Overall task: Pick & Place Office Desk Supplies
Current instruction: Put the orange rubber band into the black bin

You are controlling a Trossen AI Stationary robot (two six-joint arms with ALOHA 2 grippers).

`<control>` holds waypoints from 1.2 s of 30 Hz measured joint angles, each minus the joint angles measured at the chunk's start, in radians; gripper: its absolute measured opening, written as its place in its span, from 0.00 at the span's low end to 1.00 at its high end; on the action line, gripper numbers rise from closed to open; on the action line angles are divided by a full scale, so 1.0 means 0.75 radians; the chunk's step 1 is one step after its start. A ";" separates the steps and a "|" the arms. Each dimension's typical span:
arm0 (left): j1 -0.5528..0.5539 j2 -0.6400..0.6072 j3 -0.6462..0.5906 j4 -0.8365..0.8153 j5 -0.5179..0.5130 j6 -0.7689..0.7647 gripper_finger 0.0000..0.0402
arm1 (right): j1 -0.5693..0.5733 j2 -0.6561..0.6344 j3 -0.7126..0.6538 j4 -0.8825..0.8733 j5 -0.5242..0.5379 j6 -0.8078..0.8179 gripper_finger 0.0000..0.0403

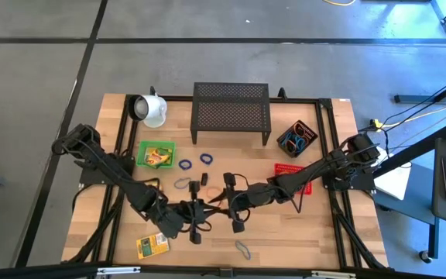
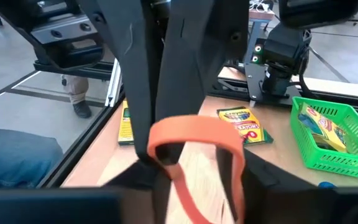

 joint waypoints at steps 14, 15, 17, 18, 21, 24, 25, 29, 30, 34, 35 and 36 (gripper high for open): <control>-0.038 0.000 0.001 -0.001 -0.150 -0.068 0.04 | -0.033 -0.001 0.000 -0.001 -0.006 0.119 0.01; -0.038 0.000 0.001 -0.001 -0.154 -0.088 0.06 | -0.039 -0.001 0.000 -0.002 -0.006 0.140 0.01; -0.038 0.000 0.001 -0.014 -0.153 -0.114 0.10 | -0.051 -0.001 0.000 -0.013 -0.007 0.176 0.01; -0.038 0.000 0.001 -0.031 -0.154 -0.131 0.13 | -0.056 -0.001 0.000 -0.023 -0.007 0.189 0.01; -0.038 0.000 0.001 -0.109 -0.162 -0.204 0.23 | -0.069 -0.002 0.000 -0.065 -0.010 0.240 0.01; -0.038 0.000 0.001 -0.212 -0.174 -0.298 0.32 | -0.078 -0.031 -0.001 -0.164 0.020 0.251 0.01; -0.039 0.000 0.001 -0.252 -0.176 -0.329 0.35 | -0.079 -0.050 -0.001 -0.219 0.049 0.253 0.01; -0.039 0.000 0.001 -0.393 -0.180 -0.475 0.42 | -0.088 -0.173 -0.002 -0.480 0.166 0.296 0.00; -0.038 0.000 0.001 -0.424 -0.180 -0.513 0.43 | -0.090 -0.211 -0.002 -0.564 0.187 0.316 0.00; -0.039 0.000 0.001 -0.511 -0.175 -0.631 0.43 | -0.094 -0.372 -0.002 -0.865 0.299 0.409 0.00; -0.039 0.000 0.001 -0.525 -0.173 -0.649 0.43 | -0.094 -0.412 -0.002 -0.929 0.332 0.430 0.00; -0.039 0.000 0.001 -0.533 -0.173 -0.656 0.43 | -0.094 -0.453 -0.002 -0.996 0.362 0.453 0.00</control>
